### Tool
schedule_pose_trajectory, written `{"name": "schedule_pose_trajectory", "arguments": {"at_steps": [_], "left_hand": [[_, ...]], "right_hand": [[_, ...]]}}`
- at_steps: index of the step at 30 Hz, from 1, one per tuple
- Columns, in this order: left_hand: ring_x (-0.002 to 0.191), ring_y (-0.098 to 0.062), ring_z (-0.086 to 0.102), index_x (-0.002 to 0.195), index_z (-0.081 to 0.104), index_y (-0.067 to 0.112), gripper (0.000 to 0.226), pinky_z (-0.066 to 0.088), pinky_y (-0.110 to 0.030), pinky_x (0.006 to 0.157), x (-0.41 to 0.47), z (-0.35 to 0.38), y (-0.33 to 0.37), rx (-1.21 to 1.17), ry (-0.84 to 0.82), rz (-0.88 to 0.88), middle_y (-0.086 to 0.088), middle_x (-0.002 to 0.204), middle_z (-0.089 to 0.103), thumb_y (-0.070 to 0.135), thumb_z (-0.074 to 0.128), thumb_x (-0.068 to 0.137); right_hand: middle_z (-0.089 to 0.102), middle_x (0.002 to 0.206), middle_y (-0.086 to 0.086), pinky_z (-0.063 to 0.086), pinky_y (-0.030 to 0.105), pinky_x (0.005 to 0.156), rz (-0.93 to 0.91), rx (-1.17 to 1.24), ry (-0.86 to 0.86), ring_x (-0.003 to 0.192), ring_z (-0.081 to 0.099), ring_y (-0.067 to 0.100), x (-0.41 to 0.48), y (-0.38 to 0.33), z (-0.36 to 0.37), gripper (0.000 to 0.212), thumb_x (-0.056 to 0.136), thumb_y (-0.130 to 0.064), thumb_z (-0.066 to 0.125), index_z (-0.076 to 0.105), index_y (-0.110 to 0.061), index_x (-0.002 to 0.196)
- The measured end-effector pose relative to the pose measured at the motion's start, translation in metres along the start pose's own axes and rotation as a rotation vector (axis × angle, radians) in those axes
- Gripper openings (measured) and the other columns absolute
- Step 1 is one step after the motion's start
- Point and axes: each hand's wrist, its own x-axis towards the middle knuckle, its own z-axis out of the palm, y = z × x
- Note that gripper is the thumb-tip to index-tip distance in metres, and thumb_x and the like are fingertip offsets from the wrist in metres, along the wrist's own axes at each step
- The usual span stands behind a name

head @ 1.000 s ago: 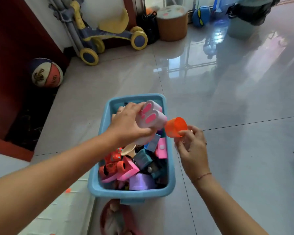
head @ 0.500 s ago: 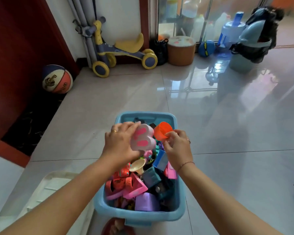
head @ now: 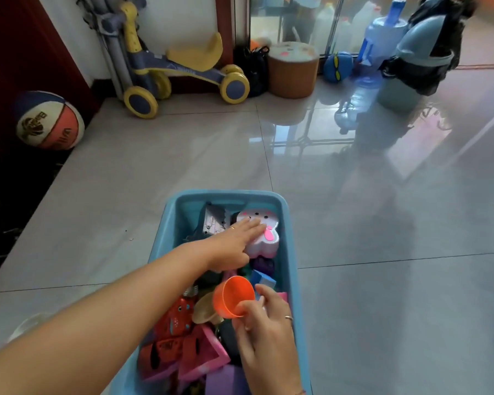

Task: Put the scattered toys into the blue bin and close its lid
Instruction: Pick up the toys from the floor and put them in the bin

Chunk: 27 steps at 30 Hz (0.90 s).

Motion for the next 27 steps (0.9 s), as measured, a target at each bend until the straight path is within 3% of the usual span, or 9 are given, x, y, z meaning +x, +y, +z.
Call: {"name": "schedule_pose_trajectory", "arguments": {"at_steps": [5, 7, 9, 11, 13, 16, 18, 21, 27], "left_hand": [[0.146, -0.012, -0.01, 0.152, 0.006, 0.02, 0.06, -0.005, -0.032, 0.118, 0.003, 0.01, 0.005, -0.053, 0.002, -0.078, 0.003, 0.16, -0.006, 0.019, 0.033, 0.098], [0.147, -0.014, -0.007, 0.152, 0.01, 0.016, 0.053, -0.002, -0.039, 0.119, -0.003, 0.007, 0.001, -0.045, 0.056, -0.133, 0.002, 0.16, -0.003, 0.019, 0.026, 0.102], [0.147, -0.015, -0.002, 0.148, 0.023, 0.011, 0.047, 0.002, -0.039, 0.12, -0.029, 0.006, -0.007, -0.266, 0.217, -0.155, 0.002, 0.159, 0.008, 0.017, 0.026, 0.102], [0.143, -0.006, 0.008, 0.145, 0.034, 0.015, 0.052, 0.005, -0.026, 0.117, -0.073, 0.01, -0.014, -0.581, 0.46, -0.238, 0.009, 0.152, 0.023, 0.03, 0.026, 0.096], [0.141, -0.003, 0.018, 0.142, 0.039, 0.02, 0.059, 0.01, -0.023, 0.116, -0.121, 0.023, -0.013, -0.681, 0.644, -0.341, 0.01, 0.149, 0.031, 0.037, 0.024, 0.087], [0.138, -0.004, 0.024, 0.14, 0.042, 0.018, 0.06, 0.014, -0.022, 0.112, -0.174, 0.055, -0.007, -0.566, 0.731, -0.486, 0.005, 0.147, 0.037, 0.039, 0.028, 0.086], [0.133, 0.0, 0.024, 0.141, 0.04, 0.018, 0.053, 0.014, -0.021, 0.111, -0.19, 0.072, -0.005, -0.533, 0.736, -0.511, 0.003, 0.148, 0.037, 0.036, 0.034, 0.091], [0.136, -0.005, 0.026, 0.141, 0.039, 0.017, 0.044, 0.015, -0.022, 0.111, -0.195, 0.075, -0.007, -0.505, 0.765, -0.519, 0.0, 0.149, 0.036, 0.027, 0.04, 0.099], [0.14, -0.016, 0.025, 0.145, 0.034, 0.017, 0.055, 0.018, -0.028, 0.113, -0.148, 0.037, -0.015, -0.384, 0.783, -0.455, -0.002, 0.151, 0.034, 0.04, 0.038, 0.096]], "right_hand": [[0.047, 0.129, -0.005, 0.045, 0.027, 0.084, 0.008, 0.022, -0.04, 0.11, 0.046, 0.011, -0.001, -0.002, 0.0, 0.014, 0.078, -0.043, 0.047, 0.054, -0.037, 0.089], [0.045, 0.125, -0.008, 0.039, 0.018, 0.086, 0.032, 0.082, -0.037, 0.105, 0.046, 0.008, 0.001, -0.005, -0.006, 0.012, 0.078, -0.039, 0.051, 0.055, -0.034, 0.089], [0.046, 0.122, -0.007, 0.032, 0.007, 0.085, 0.09, 0.145, -0.012, 0.101, 0.047, 0.009, 0.004, -0.006, -0.014, 0.011, 0.077, -0.028, 0.055, 0.059, -0.033, 0.086], [0.047, 0.122, -0.002, 0.031, 0.007, 0.085, 0.14, 0.163, 0.014, 0.104, 0.048, 0.014, 0.008, -0.01, -0.019, 0.012, 0.077, -0.026, 0.055, 0.062, -0.027, 0.086], [0.047, 0.124, 0.002, 0.028, 0.005, 0.086, 0.144, 0.187, 0.023, 0.108, 0.046, 0.014, 0.016, -0.021, -0.018, 0.014, 0.079, -0.024, 0.056, 0.064, -0.024, 0.089], [0.044, 0.127, 0.001, 0.02, -0.005, 0.087, 0.134, 0.242, -0.02, 0.108, 0.039, 0.007, 0.04, -0.042, -0.004, 0.017, 0.084, -0.018, 0.061, 0.065, -0.022, 0.1], [0.042, 0.13, 0.003, 0.02, 0.002, 0.09, 0.151, 0.23, -0.026, 0.115, 0.039, 0.013, 0.06, -0.052, 0.01, 0.023, 0.086, -0.02, 0.061, 0.065, -0.022, 0.109], [0.043, 0.131, 0.005, 0.023, 0.013, 0.086, 0.205, 0.192, -0.032, 0.12, 0.04, 0.019, 0.082, -0.058, 0.019, 0.033, 0.087, -0.02, 0.06, 0.059, -0.02, 0.119], [0.049, 0.124, 0.006, 0.018, 0.003, 0.089, 0.192, 0.174, 0.083, 0.117, 0.042, 0.014, 0.067, -0.046, 0.006, 0.038, 0.085, -0.019, 0.064, 0.054, -0.013, 0.121]]}}
